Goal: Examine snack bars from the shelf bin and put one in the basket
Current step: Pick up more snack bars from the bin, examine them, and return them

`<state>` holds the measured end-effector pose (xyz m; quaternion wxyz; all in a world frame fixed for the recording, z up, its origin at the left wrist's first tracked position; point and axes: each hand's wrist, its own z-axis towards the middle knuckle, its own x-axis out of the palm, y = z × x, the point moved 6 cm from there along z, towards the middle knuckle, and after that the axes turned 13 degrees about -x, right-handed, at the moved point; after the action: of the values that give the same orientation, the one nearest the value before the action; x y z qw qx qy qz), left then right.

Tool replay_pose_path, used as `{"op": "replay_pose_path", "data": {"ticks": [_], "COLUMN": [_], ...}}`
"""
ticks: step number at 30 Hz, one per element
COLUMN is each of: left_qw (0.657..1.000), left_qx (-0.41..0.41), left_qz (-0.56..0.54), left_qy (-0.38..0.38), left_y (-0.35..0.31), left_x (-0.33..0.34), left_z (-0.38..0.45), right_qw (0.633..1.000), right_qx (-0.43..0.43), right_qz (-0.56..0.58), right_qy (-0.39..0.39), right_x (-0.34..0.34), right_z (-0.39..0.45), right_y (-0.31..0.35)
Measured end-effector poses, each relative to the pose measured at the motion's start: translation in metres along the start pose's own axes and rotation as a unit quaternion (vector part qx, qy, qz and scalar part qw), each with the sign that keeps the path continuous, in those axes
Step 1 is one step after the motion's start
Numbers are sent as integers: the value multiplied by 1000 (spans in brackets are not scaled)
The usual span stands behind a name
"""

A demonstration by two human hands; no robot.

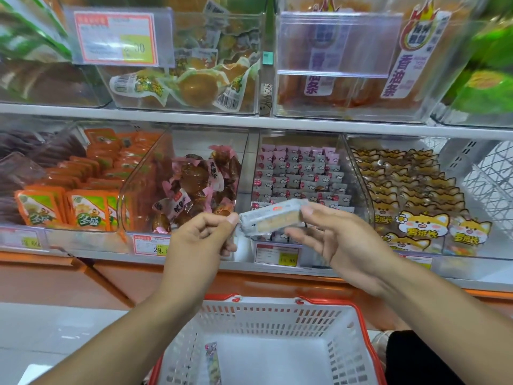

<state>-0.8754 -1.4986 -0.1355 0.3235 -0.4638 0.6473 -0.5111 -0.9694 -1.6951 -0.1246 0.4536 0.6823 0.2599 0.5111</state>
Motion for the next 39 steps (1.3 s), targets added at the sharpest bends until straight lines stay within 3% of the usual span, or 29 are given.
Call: {"op": "replay_pose_path", "data": {"ticks": [5,13,21,24,30,33,35,37,39], "left_qw": [999,983,958,945,958,982,991,948,867], "left_qx": [-41,-123,-208,-232,-167,-86,7,134,243], "left_qz": [-3,-123,-184,-215,-203,-99,64,272,426], "left_qy": [20,52,73,78,112,132,120,93,86], "left_y": [5,10,13,14,-1,-7,-8,-10,-9], "left_x": [-1,10,18,20,33,41,45,53,66], "left_z": [3,7,3,2,2,1,-2,-10,-21], "right_qw": [999,996,993,986,990,984,963,911,867], "right_qx": [-9,17,-74,-92,-127,-147,-171,-217,-267], "right_qz": [-23,35,-58,-100,-57,-43,-127,-271,-352], "right_qy": [-34,-81,77,99,21,-87,-165,-222,-230], "right_x": [-3,-6,5,7,4,-13,-28,-39,-38], "right_z": [-2,-1,4,3,14,28,40,53,64], "right_y": [0,-8,4,7,17,22,32,47,62]}}
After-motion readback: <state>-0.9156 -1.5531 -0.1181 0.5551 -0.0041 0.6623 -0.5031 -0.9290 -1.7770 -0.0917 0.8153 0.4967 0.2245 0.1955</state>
